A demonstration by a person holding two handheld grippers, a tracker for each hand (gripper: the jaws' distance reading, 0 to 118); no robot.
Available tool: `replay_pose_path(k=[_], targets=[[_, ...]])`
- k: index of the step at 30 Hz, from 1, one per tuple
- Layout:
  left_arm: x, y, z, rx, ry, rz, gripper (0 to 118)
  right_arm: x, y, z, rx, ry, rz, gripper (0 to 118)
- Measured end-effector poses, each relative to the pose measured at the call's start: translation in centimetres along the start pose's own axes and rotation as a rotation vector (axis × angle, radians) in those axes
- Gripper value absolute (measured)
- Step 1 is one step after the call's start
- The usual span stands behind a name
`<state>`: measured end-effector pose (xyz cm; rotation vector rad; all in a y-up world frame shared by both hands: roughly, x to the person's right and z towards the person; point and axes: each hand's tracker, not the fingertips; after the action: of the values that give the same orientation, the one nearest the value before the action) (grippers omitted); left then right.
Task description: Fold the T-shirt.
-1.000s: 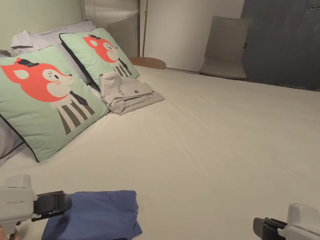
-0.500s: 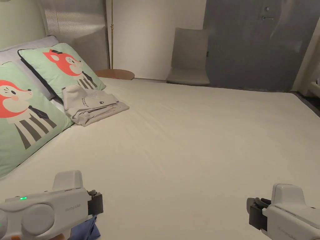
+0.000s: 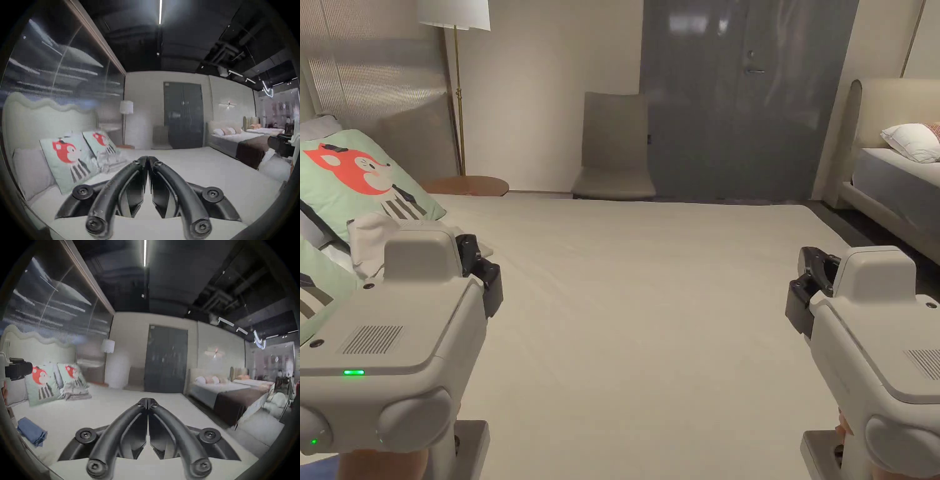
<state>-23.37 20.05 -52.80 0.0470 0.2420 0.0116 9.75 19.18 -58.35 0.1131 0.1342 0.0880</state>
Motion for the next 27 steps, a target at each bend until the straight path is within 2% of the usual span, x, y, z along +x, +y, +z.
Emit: replay_pose_path(k=[6, 27], targets=[[0.6, 0.2, 0.1, 0.041, 0.02, -0.028, 1, 0.0, 0.6, 0.4, 0.044, -0.029, -0.004, 0], [0.7, -0.6, -0.2, 0.02, 0.03, -0.034, 1, 0.2, -0.6, 0.4, -0.018, -0.027, -0.012, 0]])
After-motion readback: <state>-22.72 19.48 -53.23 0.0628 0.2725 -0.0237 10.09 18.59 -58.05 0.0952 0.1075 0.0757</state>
